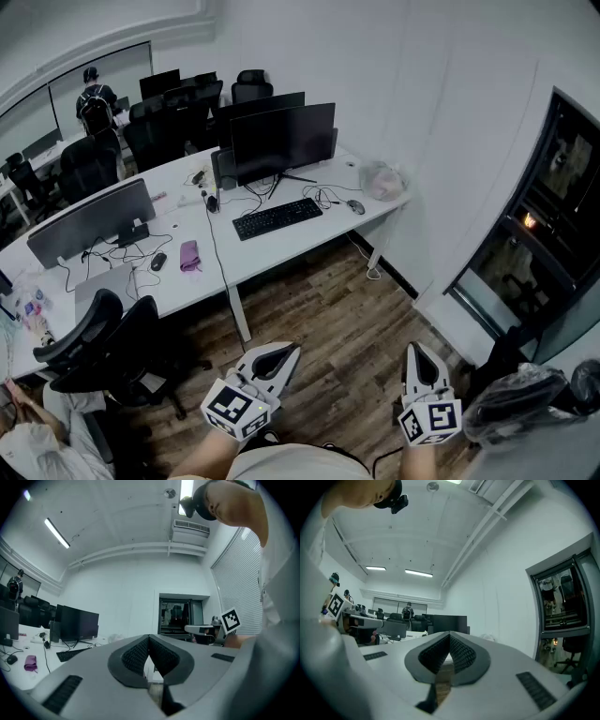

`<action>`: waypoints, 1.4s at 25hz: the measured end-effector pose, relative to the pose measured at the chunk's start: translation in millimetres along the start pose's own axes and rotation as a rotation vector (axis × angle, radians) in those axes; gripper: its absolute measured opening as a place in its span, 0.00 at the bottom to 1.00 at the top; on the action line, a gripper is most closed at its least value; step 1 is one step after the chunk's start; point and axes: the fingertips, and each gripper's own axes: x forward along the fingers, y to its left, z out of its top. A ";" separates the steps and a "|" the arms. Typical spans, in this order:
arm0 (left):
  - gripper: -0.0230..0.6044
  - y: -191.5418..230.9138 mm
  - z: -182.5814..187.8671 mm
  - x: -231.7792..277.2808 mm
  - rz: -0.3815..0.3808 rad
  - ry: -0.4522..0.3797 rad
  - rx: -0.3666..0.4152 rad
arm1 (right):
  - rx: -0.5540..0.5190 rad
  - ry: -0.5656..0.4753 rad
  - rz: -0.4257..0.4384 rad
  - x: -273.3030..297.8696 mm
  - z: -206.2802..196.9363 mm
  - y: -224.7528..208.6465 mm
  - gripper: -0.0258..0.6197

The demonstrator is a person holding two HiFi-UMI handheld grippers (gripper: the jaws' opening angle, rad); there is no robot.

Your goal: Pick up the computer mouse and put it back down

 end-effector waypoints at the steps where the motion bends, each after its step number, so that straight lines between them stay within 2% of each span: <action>1: 0.05 -0.6 -0.3 0.7 -0.001 0.000 0.001 | 0.000 0.002 0.001 0.0 -0.8 -0.5 0.07; 12: 0.05 -2.6 -5.6 2.8 0.000 0.013 0.000 | 0.001 0.011 0.002 1.2 -4.7 -2.4 0.07; 18: 0.05 2.6 -4.4 1.0 0.007 0.009 0.000 | 0.038 -0.027 -0.023 6.3 -0.6 -8.3 0.07; 27: 0.05 18.9 -8.9 -8.4 -0.020 0.014 -0.013 | 0.040 -0.007 -0.008 14.2 -8.4 18.6 0.07; 35: 0.05 43.6 -20.9 -22.3 -0.059 0.031 -0.036 | 0.022 0.035 -0.073 11.7 -18.3 37.7 0.07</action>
